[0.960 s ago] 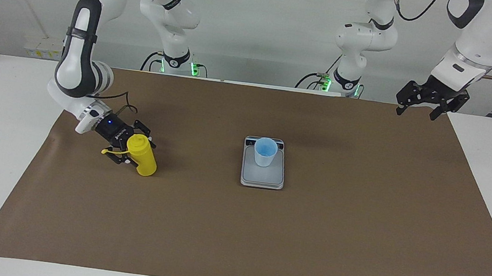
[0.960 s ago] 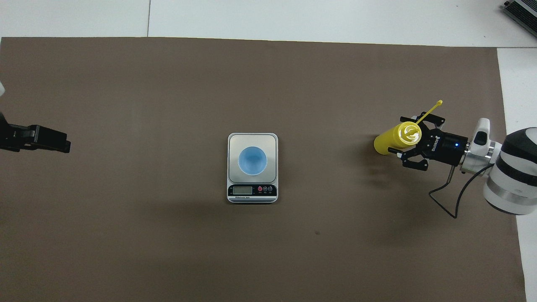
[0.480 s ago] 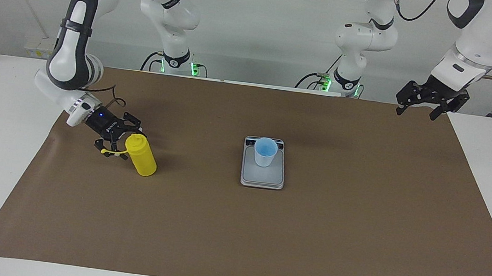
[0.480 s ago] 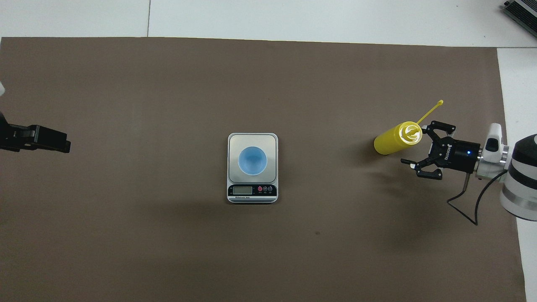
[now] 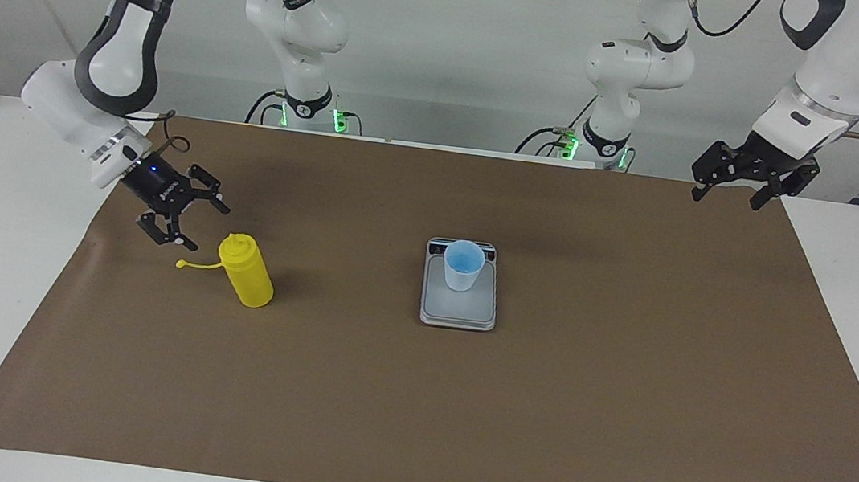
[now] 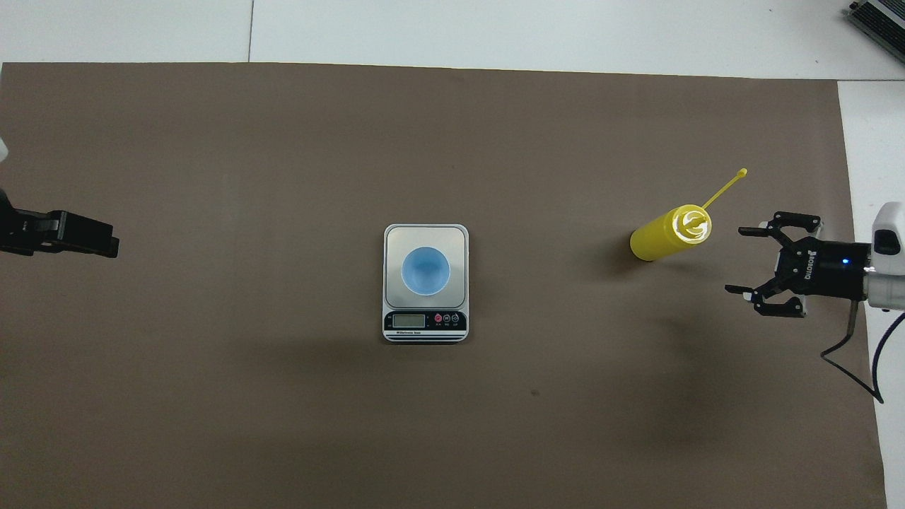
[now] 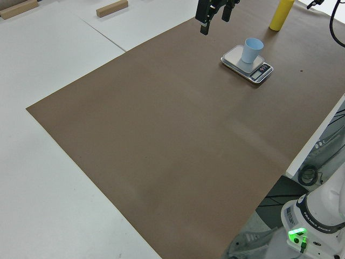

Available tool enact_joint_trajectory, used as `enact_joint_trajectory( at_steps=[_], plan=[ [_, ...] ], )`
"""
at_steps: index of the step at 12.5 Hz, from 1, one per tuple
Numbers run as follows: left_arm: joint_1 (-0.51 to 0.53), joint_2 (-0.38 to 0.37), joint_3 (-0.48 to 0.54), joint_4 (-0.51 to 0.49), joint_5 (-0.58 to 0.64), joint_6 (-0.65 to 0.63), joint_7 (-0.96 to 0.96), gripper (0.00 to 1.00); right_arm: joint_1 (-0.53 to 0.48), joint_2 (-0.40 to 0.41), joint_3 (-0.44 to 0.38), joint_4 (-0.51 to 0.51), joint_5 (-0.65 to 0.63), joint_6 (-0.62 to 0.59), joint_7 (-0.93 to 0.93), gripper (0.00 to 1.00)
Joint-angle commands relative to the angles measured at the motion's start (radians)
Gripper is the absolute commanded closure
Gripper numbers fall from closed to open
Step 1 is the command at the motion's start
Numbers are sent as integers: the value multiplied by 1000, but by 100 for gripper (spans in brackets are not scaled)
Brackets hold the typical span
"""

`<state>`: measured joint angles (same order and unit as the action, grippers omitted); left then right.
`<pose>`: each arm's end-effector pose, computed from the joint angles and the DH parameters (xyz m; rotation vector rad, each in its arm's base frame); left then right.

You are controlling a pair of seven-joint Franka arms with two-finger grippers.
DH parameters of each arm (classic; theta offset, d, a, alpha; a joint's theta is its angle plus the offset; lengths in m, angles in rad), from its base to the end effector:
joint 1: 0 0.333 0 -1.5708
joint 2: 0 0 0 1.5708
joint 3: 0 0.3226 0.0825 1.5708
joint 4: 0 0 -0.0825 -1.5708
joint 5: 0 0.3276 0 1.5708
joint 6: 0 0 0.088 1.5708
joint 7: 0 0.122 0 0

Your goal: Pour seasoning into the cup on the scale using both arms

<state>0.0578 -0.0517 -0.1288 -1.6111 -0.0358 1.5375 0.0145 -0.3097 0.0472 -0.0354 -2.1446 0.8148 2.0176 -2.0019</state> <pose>0.4761 -0.0402 0.6216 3.1100 -0.1339 -0.0360 0.4796 -0.1166 0.4107 -2.1386 -1.4993 -0.7888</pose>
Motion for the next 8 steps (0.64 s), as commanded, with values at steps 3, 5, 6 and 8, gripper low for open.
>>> enact_joint_trajectory(
  at_steps=[3, 5, 6, 8],
  plan=[
    [10, -25, -2, -23, -10, -3, -4, 0, 24, -142, 15, -3, -193, -7, 306, 0],
    [10, -25, -2, -23, -10, -3, -4, 0, 72, -190, 17, -1, -310, -14, 553, 0],
    [10, -25, -2, -24, -10, -3, -4, 0, 101, -202, 20, 12, -350, -17, 669, 0],
    [10, -25, -2, -23, -10, -3, -4, 0, 161, -205, 23, 76, -477, -65, 915, 0]
  ],
)
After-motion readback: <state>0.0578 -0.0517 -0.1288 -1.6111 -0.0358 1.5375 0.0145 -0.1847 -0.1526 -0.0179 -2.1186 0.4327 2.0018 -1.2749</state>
